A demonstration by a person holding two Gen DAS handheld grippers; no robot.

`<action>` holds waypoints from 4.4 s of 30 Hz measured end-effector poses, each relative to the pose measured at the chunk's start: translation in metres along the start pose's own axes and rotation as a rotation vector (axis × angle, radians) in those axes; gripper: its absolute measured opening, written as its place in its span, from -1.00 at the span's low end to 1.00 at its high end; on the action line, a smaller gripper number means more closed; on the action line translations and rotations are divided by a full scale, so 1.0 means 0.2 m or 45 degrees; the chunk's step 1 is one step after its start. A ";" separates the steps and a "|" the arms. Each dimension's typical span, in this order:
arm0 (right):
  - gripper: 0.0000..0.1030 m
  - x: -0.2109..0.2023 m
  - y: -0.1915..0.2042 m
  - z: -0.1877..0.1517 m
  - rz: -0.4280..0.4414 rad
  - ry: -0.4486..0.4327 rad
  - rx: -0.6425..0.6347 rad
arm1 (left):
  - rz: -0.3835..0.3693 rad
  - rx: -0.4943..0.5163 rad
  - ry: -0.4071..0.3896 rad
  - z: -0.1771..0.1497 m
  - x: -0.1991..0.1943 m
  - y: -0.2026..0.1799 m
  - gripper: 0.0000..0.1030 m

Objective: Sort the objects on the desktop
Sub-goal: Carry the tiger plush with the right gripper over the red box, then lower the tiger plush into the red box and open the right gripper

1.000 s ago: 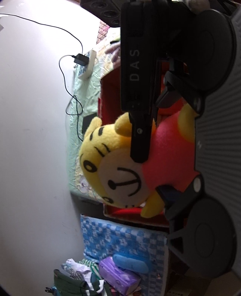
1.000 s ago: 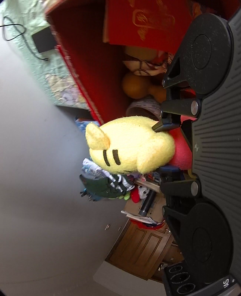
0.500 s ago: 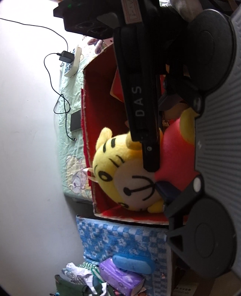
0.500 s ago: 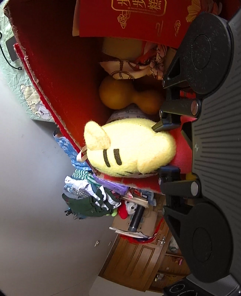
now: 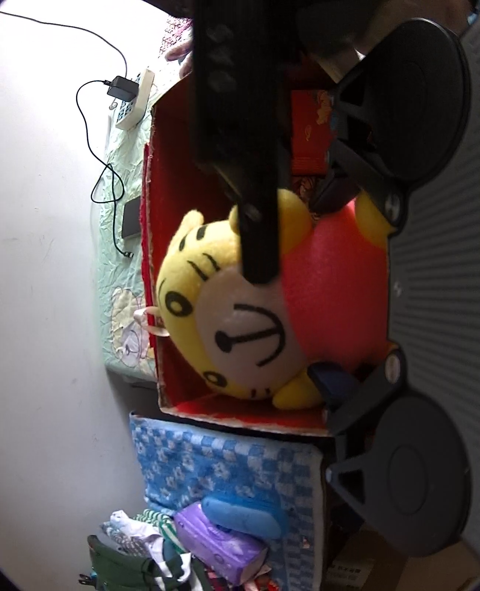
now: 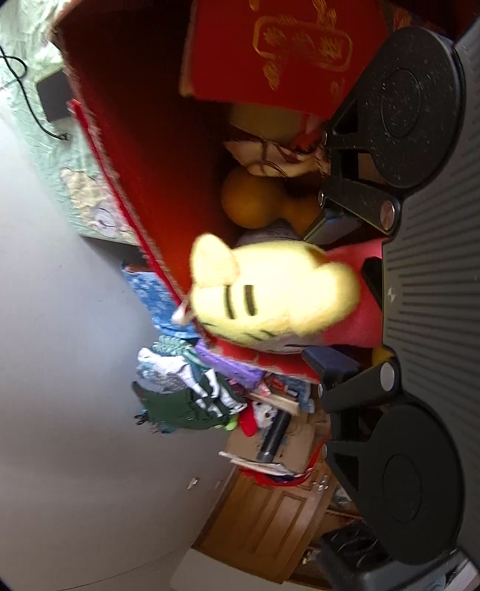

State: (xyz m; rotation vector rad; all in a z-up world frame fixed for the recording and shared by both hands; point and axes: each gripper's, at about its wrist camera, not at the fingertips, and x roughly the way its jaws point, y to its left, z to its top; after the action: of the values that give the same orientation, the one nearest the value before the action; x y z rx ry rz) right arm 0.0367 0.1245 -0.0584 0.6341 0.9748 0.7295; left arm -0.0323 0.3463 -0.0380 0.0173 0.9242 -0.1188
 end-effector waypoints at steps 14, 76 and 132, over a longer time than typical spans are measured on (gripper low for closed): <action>-0.46 -0.08 -0.07 0.03 0.059 -0.063 0.102 | 0.120 0.035 0.032 0.03 -0.03 -0.09 0.56; -0.17 -0.20 0.08 -0.21 -0.208 -0.170 -0.071 | 0.177 -0.164 0.020 -0.05 -0.16 -0.03 0.90; -0.09 -0.21 0.09 -0.28 -0.215 -0.282 -0.183 | 0.163 -0.116 0.013 -0.05 -0.15 -0.02 0.91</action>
State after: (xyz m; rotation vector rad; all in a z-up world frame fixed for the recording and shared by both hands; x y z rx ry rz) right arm -0.0328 0.1115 -0.0477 0.4890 0.7542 0.5605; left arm -0.0593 0.3458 -0.0197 -0.0075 0.9351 0.0424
